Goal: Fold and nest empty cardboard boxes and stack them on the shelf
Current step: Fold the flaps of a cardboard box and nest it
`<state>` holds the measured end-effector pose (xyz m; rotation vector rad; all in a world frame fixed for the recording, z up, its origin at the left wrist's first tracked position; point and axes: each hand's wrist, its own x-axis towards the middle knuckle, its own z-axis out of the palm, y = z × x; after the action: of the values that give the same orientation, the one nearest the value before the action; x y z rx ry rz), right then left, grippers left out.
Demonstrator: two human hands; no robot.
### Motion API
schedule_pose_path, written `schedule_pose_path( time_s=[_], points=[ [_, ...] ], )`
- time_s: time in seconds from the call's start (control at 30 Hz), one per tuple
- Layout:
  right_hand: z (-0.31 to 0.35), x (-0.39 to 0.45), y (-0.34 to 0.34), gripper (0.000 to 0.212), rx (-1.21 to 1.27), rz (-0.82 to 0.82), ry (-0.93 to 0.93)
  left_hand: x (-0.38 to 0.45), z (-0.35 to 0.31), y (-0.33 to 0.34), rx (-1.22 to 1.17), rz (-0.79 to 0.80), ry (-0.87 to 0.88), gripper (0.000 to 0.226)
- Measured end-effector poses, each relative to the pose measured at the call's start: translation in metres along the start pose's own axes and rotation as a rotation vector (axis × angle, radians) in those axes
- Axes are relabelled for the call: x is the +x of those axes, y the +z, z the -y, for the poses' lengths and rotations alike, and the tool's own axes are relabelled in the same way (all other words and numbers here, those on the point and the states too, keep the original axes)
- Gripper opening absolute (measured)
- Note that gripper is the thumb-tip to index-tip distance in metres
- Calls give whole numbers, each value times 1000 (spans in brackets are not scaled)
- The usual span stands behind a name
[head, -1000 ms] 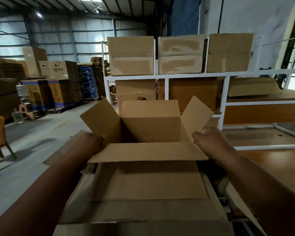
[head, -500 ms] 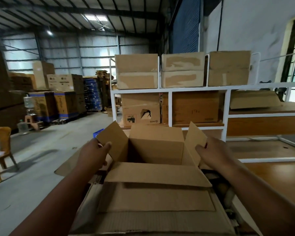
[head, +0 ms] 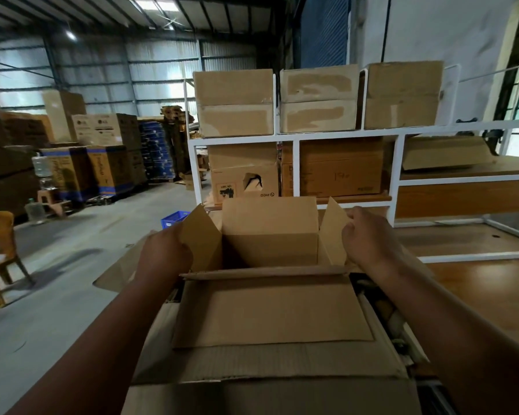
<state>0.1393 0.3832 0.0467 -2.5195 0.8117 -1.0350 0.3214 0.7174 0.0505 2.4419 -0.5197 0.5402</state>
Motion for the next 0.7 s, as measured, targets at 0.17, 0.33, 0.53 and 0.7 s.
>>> schedule_pose_path(
  time_s=[0.17,0.33,0.53,0.7],
  points=[
    [-34,-8,-2,30,-3,-3,172,-1,34,4,191,118,-123,17],
    [-62,-19,19,29,-183,35,271,-4,67,17,279,172,-98,28],
    [-65,-37,21,31,-346,58,246,-36,55,13,346,231,-140,37],
    [-63,-34,12,38,-351,103,285,-33,52,7,344,252,-138,42]
  ],
)
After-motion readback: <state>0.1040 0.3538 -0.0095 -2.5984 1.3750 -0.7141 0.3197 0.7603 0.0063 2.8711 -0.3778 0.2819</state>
